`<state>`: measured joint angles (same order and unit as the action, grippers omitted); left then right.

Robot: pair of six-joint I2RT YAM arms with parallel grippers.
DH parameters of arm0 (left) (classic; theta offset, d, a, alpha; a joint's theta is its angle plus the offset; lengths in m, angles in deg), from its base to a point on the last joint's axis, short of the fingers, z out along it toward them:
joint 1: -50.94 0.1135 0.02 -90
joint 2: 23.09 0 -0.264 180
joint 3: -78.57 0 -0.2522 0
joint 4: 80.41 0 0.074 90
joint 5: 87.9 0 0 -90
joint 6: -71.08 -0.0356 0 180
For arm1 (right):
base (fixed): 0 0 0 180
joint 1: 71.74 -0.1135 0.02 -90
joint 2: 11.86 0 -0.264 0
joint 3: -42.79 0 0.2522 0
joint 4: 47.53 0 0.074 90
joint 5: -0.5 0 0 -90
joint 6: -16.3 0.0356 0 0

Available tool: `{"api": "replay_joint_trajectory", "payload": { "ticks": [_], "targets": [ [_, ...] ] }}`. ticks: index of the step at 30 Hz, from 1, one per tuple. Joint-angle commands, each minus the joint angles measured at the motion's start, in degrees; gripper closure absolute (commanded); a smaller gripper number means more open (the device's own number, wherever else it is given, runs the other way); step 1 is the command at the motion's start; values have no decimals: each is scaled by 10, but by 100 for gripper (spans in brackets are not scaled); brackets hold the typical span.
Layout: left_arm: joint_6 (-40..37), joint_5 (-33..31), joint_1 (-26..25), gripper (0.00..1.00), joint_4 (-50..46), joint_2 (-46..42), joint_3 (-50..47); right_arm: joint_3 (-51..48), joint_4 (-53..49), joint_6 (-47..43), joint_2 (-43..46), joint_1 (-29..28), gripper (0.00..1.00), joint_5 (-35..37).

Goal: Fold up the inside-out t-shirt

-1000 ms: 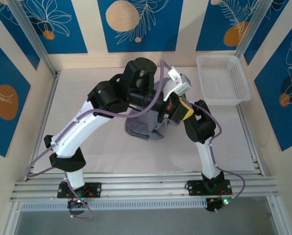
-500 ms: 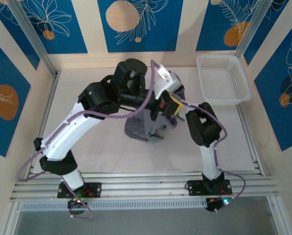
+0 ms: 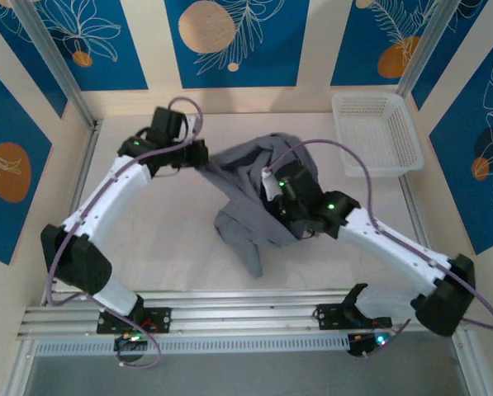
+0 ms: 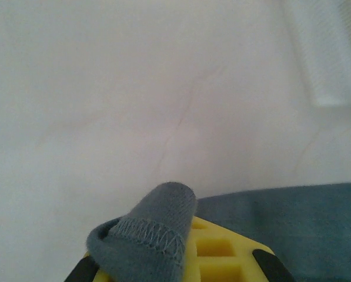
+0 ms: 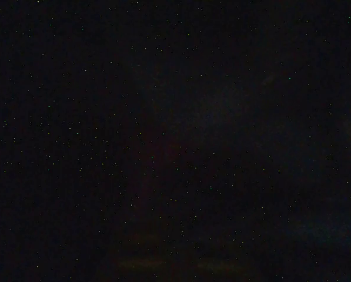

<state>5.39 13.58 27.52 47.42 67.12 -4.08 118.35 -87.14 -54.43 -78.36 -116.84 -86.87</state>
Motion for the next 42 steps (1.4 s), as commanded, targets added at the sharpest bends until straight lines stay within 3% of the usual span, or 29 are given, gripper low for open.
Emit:
{"api": "replay_joint_trajectory", "payload": {
  "ticks": [1,4,7,8,12,15,19,21,25,27,29,32,35,36,37,42],
  "targets": [
    [42,39,1,100,63,13,-80,5,102,-15,59,10,100,-65],
    [66,62,0,100,114,15,-166,12,152,-9,92,25,100,-61],
    [83,49,1,100,153,-19,-242,45,141,-3,101,31,100,28],
    [84,35,2,95,150,-37,-255,51,145,-4,105,33,100,52],
    [79,18,13,48,127,-126,-257,58,161,11,98,40,100,79],
    [71,16,14,27,80,-207,-216,65,159,31,80,40,100,82],
    [99,135,-3,24,161,-312,-221,99,115,74,45,41,100,122],
    [112,193,-48,23,250,-339,-240,129,79,100,20,44,100,132],
    [95,148,-150,21,231,-278,-196,155,70,133,-11,42,100,118],
    [94,154,-183,20,259,-220,-171,158,81,144,-21,39,100,105],
    [88,165,-208,22,268,-168,-144,172,69,153,-32,39,100,96],
    [90,74,-222,27,227,-122,-150,192,40,172,-35,45,100,102],
    [90,-57,-211,81,173,-104,-191,210,23,205,-23,56,100,134],
    [95,-95,-204,94,167,-107,-215,222,9,223,-19,64,100,148],
    [104,-121,-195,100,166,-114,-236,232,-3,240,-16,74,100,154],
    [104,-174,-94,100,134,-162,-345,274,-61,361,15,155,100,183]
  ]
}}
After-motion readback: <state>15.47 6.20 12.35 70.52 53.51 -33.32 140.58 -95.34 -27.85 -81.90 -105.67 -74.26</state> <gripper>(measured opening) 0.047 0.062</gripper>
